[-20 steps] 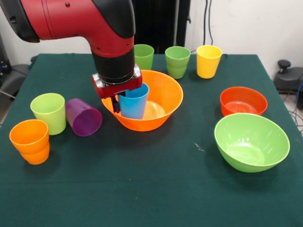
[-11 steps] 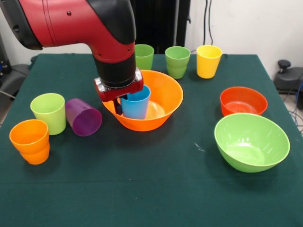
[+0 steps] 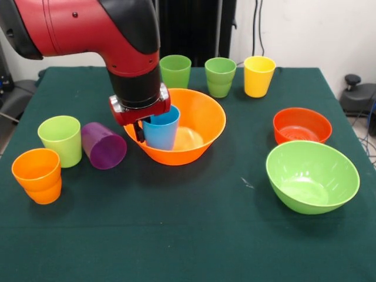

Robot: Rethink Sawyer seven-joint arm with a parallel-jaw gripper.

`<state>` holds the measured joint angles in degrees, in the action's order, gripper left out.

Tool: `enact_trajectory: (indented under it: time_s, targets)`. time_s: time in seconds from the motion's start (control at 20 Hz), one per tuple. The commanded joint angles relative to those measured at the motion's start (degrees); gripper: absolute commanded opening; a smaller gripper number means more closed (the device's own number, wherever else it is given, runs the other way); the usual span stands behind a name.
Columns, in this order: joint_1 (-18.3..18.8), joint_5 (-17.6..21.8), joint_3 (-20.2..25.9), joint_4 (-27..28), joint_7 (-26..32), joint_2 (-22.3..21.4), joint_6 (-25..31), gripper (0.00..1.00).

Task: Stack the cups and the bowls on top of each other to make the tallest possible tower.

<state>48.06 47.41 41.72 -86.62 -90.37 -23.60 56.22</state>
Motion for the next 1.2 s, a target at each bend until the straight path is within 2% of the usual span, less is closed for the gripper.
enact_trajectory:
  time_s: [0.05,0.55,1.2]
  targets:
    - [-0.3,4.0,-1.2,-1.8,15.4,-0.9,-1.5,0.0]
    - [-1.9,5.7,-3.3,0.2,15.2,1.9,0.2,0.0]
    - [0.2,3.6,-3.2,-5.2,13.2,-0.6,-0.1,0.0]
